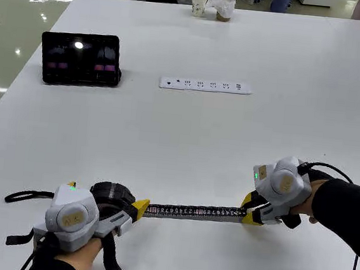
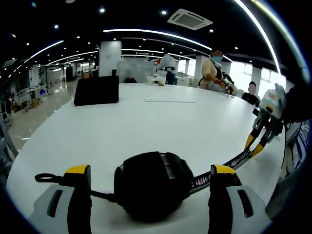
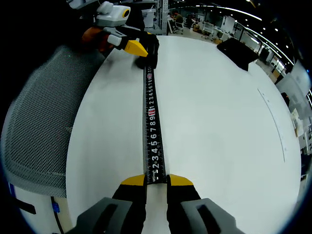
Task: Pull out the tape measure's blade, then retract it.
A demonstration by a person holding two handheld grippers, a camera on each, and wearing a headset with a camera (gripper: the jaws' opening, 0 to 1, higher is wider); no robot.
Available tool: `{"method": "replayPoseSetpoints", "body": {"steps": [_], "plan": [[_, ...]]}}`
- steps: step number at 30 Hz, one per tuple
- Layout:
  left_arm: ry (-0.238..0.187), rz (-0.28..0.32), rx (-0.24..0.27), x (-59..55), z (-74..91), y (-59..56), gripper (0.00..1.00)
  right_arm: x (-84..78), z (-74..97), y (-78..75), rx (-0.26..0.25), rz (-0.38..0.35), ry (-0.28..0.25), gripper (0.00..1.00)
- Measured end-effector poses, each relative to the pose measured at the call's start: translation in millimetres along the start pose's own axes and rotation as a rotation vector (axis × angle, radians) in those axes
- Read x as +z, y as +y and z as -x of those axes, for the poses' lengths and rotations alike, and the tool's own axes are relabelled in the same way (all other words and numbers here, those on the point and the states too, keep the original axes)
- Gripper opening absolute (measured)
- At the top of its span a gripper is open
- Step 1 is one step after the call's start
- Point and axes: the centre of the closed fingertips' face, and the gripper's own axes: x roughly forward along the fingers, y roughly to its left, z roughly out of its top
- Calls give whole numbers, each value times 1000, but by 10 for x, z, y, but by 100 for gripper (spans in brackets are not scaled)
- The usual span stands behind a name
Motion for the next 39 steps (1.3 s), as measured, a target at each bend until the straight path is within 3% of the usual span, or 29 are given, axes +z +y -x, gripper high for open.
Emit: {"method": "replayPoseSetpoints", "body": {"steps": [9, 12, 16, 28, 39], "plan": [[-3, -10, 2, 5, -8, -26, 91, -7, 2, -7, -13, -62, 3, 12], [7, 36, 6, 35, -18, -34, 84, 4, -8, 7, -25, -43, 38, 12], [42, 7, -2, -55, -35, -71, 76, 4, -9, -10, -22, -65, 58, 12], [63, 46, 8, -61, -21, -15, 63, -9, -8, -9, -29, -103, 69, 12], [119, 35, 8, -79, -33, -23, 62, -5, -8, -5, -29, -95, 59, 12]]}}
